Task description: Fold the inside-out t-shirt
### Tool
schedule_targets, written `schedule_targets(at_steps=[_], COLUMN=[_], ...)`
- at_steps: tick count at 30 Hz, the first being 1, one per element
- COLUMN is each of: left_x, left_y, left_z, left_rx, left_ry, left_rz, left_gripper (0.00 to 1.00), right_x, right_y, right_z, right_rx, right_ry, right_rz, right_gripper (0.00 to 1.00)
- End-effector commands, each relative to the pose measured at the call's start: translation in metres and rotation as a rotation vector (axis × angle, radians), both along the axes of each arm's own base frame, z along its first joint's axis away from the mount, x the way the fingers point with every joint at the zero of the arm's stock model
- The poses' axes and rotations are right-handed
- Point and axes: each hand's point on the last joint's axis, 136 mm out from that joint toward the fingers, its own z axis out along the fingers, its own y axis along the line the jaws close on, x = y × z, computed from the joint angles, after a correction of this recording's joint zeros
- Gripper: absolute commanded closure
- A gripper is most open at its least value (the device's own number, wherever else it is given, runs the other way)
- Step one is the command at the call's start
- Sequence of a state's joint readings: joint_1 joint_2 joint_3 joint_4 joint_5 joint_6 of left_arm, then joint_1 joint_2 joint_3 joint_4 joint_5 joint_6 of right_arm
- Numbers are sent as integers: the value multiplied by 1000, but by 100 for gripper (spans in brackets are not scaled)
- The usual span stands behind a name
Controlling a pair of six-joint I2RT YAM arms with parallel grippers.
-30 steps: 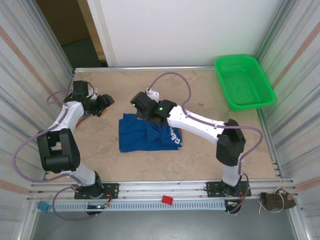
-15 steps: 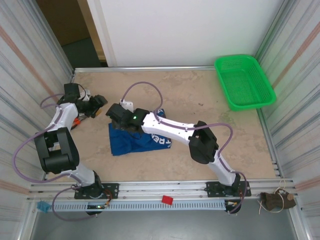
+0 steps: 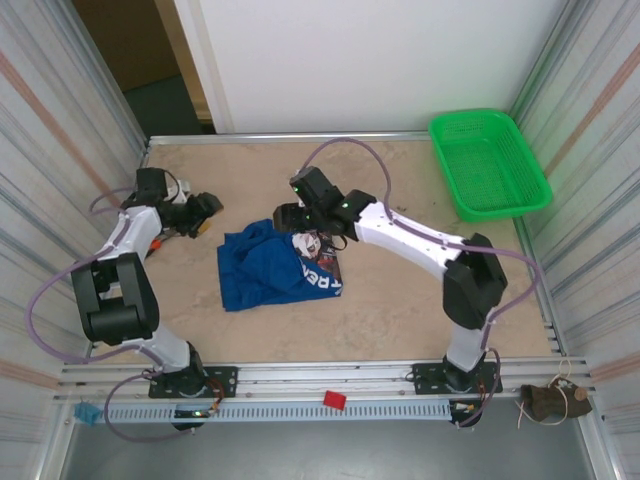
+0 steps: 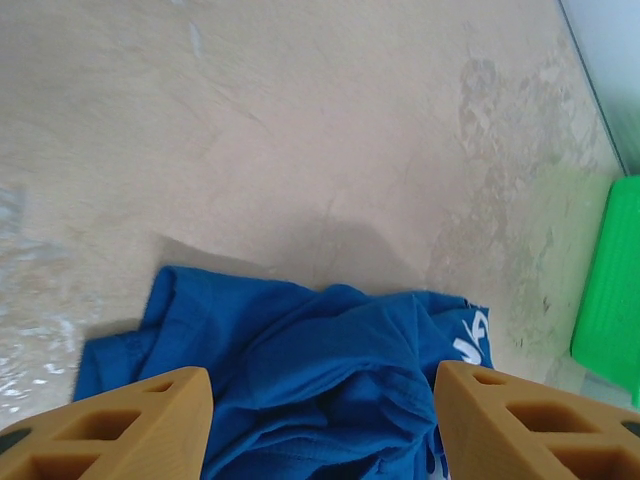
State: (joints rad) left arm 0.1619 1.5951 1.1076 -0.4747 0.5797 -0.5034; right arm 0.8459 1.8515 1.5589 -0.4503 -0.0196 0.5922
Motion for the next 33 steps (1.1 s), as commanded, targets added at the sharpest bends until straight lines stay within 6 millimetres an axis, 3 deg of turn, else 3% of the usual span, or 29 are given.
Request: schedule_targets(at_steps=[1,7,11,18,19,23,24,33], left_x=[-4,-4,-3,-1,-2,2,3,10], left_y=[-19,-50,-77,-108,-109,-101,-97,-65], left_z=[-9,-13,-13,-40,-46,-55,-53,-20], left_rx=[-11,33,52,106,111,149,156,142], left_ry=[24,32,22,80,94,123,119,57], left_rz=[-97,-182,-250,-313,-315,-289,-275,-161], left_gripper=[39,39,39,43,48,94,99,100], right_x=[-14,-4,-5,-7,-8,-9,-7,8], right_y=[30,40,27,4,5,16,21,60], right_z=[-43,-72,-75,-48,-44,-44,-45,-71], right_rx=[-26,-42,-37,8,12,4,1,-2], right_ry=[52,115,116,67,61,52,50,66], right_rz=[234,246,213,166,174,223,235,294], right_gripper=[34,40,39,40,41,44,44,40])
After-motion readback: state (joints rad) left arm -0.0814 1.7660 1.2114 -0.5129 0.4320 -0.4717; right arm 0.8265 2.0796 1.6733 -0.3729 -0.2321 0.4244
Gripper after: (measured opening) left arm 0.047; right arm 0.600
